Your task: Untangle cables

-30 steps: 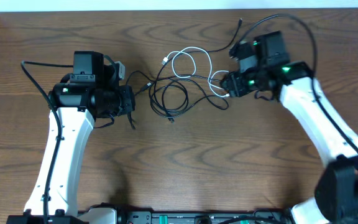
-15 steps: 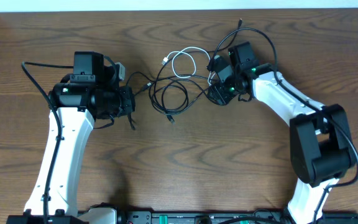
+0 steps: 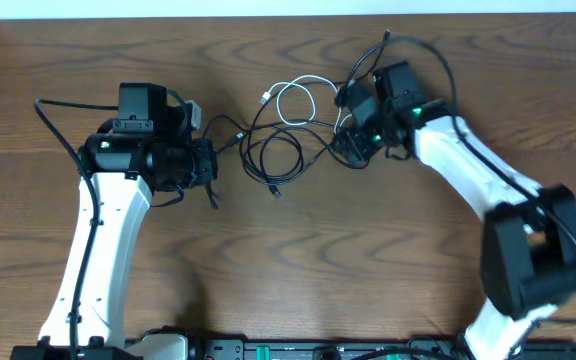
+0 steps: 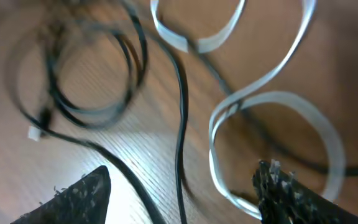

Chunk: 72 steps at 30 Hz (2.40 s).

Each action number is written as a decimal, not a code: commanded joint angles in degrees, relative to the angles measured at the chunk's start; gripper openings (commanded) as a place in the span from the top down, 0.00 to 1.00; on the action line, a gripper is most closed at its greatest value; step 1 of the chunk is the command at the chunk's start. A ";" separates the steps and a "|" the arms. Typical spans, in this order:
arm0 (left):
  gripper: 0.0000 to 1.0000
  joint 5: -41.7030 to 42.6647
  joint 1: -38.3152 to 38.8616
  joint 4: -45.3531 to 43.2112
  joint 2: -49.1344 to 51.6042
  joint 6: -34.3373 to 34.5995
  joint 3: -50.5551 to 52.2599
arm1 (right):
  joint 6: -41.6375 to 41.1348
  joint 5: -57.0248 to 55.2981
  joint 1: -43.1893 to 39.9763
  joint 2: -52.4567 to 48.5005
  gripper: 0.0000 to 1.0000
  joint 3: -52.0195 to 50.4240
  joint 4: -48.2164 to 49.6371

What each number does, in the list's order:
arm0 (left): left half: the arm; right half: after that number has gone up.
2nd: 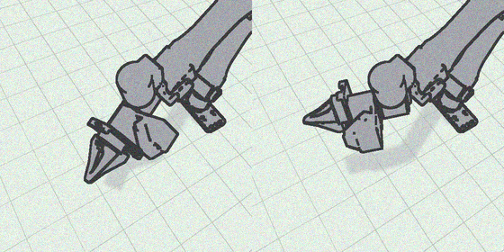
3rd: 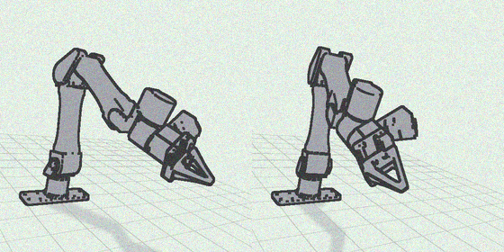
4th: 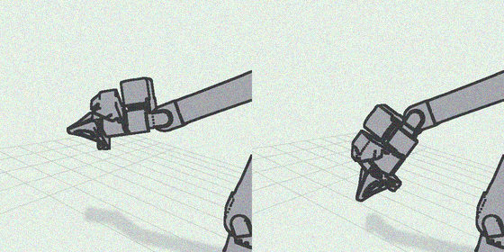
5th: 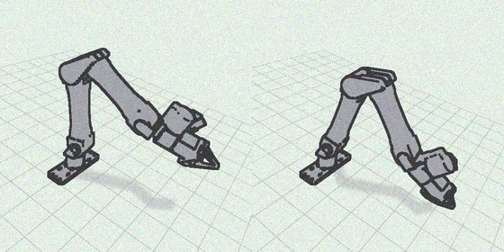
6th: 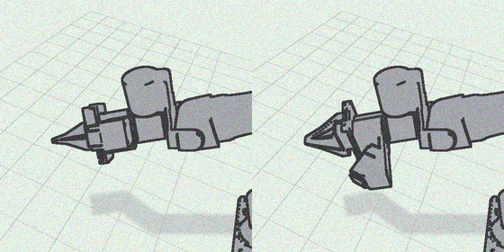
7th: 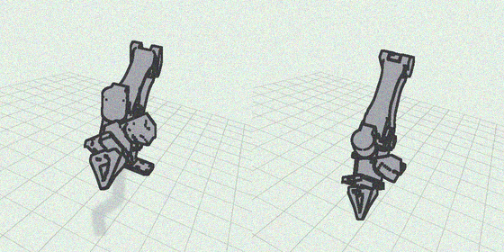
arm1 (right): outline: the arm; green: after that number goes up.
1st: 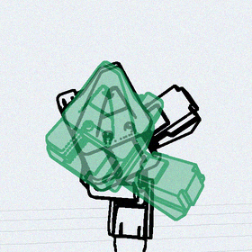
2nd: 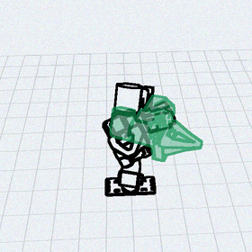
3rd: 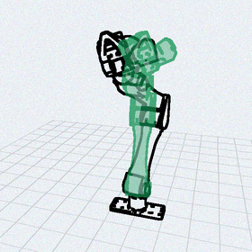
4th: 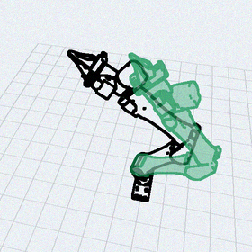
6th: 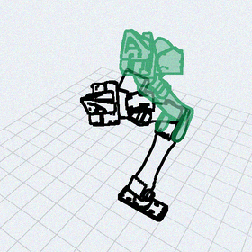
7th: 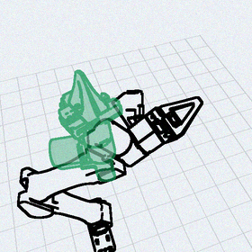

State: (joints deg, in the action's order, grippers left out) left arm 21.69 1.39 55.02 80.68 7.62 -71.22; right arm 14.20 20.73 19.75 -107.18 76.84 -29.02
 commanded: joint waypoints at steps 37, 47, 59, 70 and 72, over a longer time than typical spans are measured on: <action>0.92 -0.35 0.00 0.04 0.15 -0.31 -0.24 | -0.92 -8.39 0.39 -8.68 0.60 -0.11 0.13; 0.92 -0.35 0.00 0.04 0.15 -0.31 -0.24 | -15.04 -10.03 -3.28 0.72 0.99 3.65 0.96; 0.92 -0.35 0.00 0.00 0.15 -0.31 -0.24 | -21.11 -25.83 -11.02 26.80 0.99 4.00 -1.51; 0.92 -0.35 0.00 0.00 0.15 -0.31 -0.24 | -29.97 -43.63 -19.15 40.15 0.99 4.00 -2.91; 0.92 -0.35 0.00 -0.02 0.15 -0.31 -0.24 | -30.01 -40.74 -20.52 40.52 0.99 4.00 -3.17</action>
State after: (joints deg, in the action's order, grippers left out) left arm 21.69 1.39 55.07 80.68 7.62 -71.22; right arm -13.21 -19.90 0.67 -67.35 80.12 -31.97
